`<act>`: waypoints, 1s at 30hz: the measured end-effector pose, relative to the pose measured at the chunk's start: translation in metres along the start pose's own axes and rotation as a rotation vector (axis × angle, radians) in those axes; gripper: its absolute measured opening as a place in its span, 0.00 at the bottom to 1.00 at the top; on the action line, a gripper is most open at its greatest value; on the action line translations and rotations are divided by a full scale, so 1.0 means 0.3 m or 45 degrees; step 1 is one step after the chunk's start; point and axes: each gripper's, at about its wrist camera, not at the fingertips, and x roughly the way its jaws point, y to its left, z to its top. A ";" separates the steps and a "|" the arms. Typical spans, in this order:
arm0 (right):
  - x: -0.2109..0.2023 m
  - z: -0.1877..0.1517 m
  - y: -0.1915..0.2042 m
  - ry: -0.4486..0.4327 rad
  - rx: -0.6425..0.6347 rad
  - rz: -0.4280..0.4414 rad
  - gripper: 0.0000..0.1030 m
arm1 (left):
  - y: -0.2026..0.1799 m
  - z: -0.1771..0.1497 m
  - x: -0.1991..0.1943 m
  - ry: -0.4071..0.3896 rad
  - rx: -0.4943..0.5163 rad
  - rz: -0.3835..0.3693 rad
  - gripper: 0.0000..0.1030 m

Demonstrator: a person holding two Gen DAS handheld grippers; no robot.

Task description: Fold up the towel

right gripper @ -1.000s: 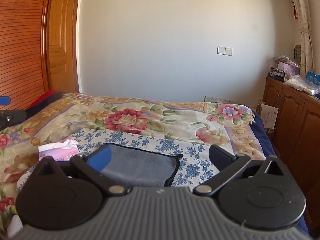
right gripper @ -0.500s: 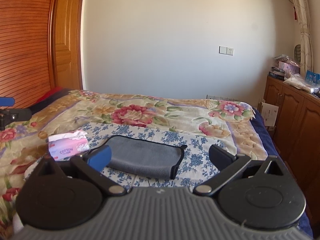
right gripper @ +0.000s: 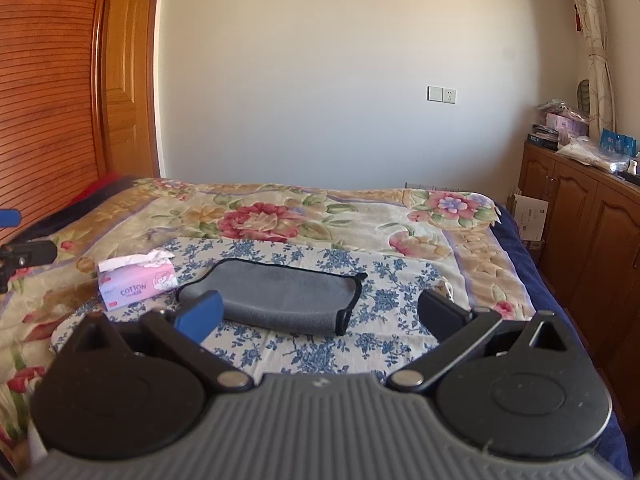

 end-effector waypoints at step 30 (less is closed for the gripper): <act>-0.040 -0.175 0.044 0.008 0.068 -0.049 1.00 | 0.029 -0.257 -0.007 0.087 -0.062 0.048 1.00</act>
